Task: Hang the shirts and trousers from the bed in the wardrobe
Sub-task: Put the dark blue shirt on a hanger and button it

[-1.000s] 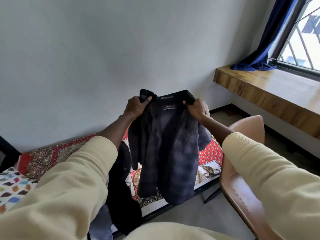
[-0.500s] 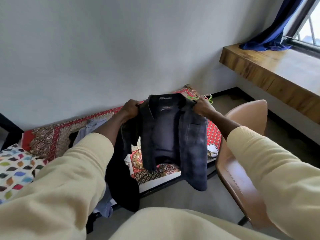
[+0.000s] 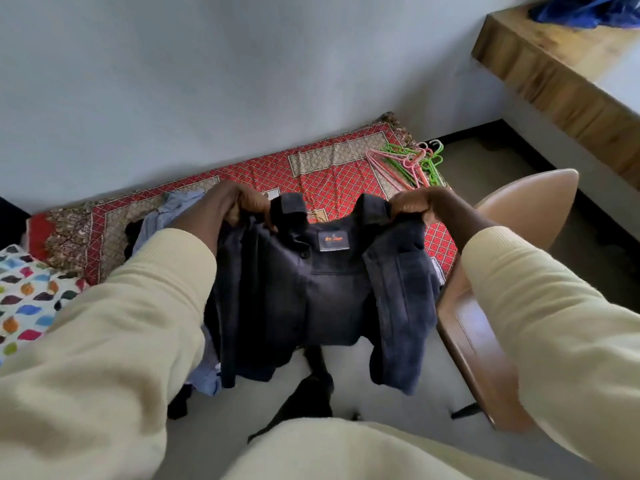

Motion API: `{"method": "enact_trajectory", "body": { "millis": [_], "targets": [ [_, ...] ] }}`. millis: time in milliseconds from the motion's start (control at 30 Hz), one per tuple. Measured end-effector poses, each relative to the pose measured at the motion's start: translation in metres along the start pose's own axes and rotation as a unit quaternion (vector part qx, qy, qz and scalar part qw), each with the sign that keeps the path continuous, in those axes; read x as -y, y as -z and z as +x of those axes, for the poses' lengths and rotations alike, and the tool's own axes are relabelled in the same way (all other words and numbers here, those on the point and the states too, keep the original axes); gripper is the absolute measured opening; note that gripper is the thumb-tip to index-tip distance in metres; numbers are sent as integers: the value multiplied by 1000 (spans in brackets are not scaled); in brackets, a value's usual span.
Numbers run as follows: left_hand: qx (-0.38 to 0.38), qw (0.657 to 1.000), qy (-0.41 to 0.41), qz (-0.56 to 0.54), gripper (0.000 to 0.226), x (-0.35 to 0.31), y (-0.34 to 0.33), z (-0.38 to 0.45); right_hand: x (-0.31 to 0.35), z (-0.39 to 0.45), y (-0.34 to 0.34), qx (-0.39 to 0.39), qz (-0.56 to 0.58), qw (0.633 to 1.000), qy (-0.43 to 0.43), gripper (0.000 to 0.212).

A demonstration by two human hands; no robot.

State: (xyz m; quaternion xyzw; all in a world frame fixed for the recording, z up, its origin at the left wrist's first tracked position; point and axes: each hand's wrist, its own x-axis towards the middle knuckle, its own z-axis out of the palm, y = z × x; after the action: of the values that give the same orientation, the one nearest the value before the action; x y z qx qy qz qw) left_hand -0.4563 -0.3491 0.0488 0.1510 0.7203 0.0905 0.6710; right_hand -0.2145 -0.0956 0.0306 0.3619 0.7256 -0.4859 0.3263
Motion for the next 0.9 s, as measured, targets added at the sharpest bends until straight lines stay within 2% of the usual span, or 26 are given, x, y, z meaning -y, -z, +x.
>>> {"method": "enact_trajectory", "body": {
  "millis": [67,133,200,300,433,500,567,600,667,700,767,800,867,900],
  "targets": [
    [-183,981,-46,43,17,-13,22,28,5,38,16,-143,-98,985,-9,29],
    [-353,922,-90,135,22,-30,46,66,13,80,28,-241,-134,961,7,20],
    [-409,895,-125,123,23,-50,72,114,22,126,45,-286,-98,953,11,14],
    [-427,890,-127,101,22,-68,116,190,28,195,72,-299,-69,952,-7,24],
    [-404,899,-91,143,13,-87,188,307,36,291,116,-272,-107,956,-23,32],
    [-401,897,-90,164,8,-103,210,348,34,342,134,-306,-142,940,-40,34],
    [-442,872,-95,190,18,-120,218,372,31,380,143,-346,-135,926,-70,32],
    [-464,862,-86,186,21,-127,222,389,28,405,146,-340,-103,931,-80,29],
    [-490,863,-72,103,23,-133,229,427,20,449,152,-320,-24,944,-76,24],
    [-485,871,-75,37,25,-132,229,450,12,473,152,-315,10,947,-67,29],
    [-413,899,-117,-85,42,-126,222,487,-4,504,143,-309,78,947,-45,53],
    [-358,916,-142,-109,61,-120,215,501,-13,515,134,-301,112,947,-34,68],
    [-307,938,-161,-13,87,-98,196,525,-28,523,114,-287,86,954,-11,83],
    [-325,926,-177,75,90,-87,188,536,-38,527,105,-303,37,952,-1,83]
  ]
}}
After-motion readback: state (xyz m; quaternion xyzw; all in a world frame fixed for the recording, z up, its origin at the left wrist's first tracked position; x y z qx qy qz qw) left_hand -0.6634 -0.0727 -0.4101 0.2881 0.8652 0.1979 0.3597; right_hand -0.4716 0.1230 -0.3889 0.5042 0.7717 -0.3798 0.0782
